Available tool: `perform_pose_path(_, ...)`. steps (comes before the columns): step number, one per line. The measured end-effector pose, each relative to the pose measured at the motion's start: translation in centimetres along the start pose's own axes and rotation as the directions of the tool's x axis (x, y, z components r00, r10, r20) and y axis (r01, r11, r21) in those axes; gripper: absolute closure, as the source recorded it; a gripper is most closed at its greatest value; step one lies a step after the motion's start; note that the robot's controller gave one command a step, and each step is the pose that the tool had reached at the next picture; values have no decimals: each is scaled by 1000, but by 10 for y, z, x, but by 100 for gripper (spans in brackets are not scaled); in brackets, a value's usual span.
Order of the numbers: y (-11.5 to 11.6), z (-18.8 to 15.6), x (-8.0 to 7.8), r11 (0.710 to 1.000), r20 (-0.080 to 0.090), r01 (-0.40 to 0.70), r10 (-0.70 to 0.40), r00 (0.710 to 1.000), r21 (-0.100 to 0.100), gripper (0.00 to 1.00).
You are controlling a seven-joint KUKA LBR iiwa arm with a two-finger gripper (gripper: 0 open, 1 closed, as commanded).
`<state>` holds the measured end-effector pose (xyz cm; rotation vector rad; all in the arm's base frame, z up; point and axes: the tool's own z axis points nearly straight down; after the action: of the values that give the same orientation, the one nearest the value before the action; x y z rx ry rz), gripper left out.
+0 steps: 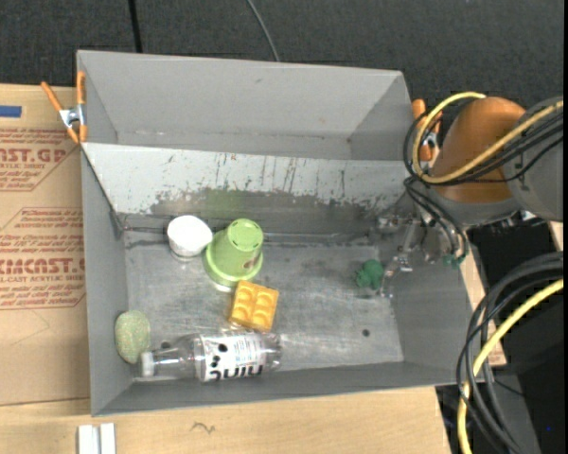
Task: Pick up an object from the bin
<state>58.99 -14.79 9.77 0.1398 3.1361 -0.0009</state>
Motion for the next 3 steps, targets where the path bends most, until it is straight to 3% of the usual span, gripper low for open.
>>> perform_pose_path(1,-9,27,23,1000,2,-5,5,1000,0,0)
perform_pose_path(2,-9,26,8,999,0,36,-36,999,1,100)
perform_pose_path(3,-9,26,8,999,0,37,-37,999,1,100)
